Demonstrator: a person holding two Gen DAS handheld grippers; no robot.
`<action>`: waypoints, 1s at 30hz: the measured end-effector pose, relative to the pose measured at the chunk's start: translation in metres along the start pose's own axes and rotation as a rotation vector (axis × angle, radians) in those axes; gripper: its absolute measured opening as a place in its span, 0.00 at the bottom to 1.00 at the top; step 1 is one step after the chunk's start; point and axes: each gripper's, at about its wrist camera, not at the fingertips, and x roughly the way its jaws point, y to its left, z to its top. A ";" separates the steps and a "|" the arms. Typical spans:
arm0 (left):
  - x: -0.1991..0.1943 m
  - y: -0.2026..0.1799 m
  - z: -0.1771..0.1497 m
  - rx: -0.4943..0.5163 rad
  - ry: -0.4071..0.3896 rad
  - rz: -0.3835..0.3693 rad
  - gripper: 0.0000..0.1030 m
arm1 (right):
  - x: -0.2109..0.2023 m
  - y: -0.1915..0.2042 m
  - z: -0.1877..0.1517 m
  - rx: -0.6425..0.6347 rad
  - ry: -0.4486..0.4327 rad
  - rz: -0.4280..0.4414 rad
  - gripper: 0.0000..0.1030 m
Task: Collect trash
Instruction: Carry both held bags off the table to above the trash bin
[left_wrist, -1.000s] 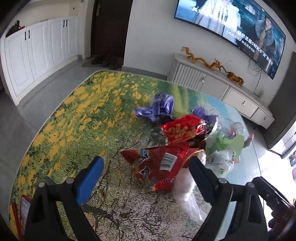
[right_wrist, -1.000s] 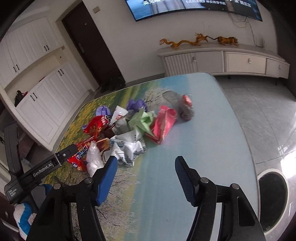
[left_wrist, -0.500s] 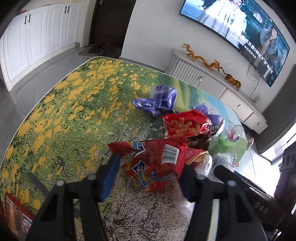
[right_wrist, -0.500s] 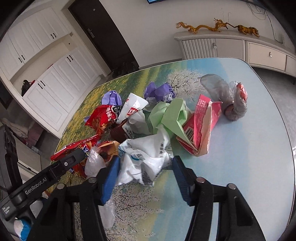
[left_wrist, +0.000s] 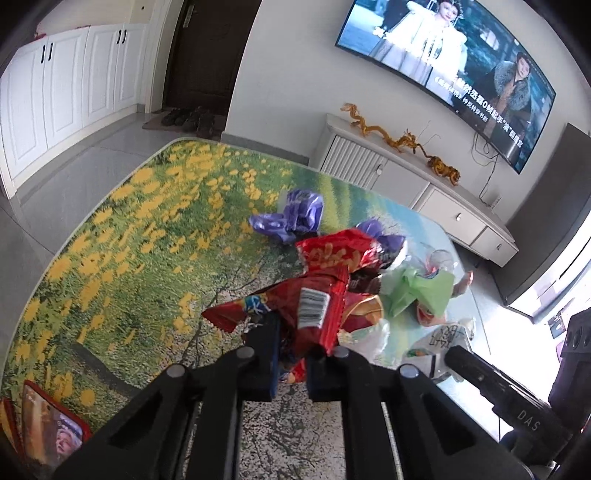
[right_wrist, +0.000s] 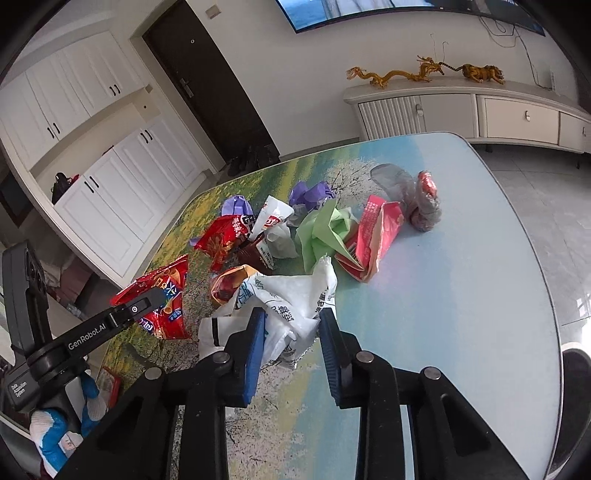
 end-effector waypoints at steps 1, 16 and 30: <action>-0.005 -0.002 0.001 0.004 -0.012 -0.001 0.09 | -0.007 -0.001 -0.001 0.008 -0.015 0.001 0.27; -0.077 -0.081 -0.007 0.165 -0.105 -0.156 0.09 | -0.128 -0.024 -0.019 0.099 -0.264 -0.132 0.26; -0.081 -0.212 -0.042 0.397 -0.022 -0.365 0.09 | -0.212 -0.104 -0.060 0.290 -0.388 -0.425 0.26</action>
